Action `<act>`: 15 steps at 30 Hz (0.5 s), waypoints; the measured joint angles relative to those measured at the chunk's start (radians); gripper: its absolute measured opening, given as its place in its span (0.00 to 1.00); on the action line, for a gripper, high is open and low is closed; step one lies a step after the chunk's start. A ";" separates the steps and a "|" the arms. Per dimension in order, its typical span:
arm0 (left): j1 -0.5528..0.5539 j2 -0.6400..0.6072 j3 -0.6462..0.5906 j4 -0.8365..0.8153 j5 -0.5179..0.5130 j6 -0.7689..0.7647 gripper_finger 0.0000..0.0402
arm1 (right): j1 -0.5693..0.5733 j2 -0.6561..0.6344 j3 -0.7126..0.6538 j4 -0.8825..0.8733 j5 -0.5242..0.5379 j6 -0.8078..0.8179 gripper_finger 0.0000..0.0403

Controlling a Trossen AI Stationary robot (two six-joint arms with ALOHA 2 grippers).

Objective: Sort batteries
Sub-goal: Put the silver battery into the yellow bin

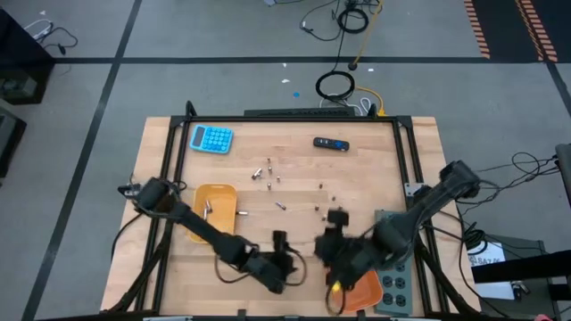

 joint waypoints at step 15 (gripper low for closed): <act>-0.240 -0.307 -0.330 0.021 -0.415 -0.426 0.62 | 0.051 0.481 0.399 -0.219 -0.367 -0.033 0.37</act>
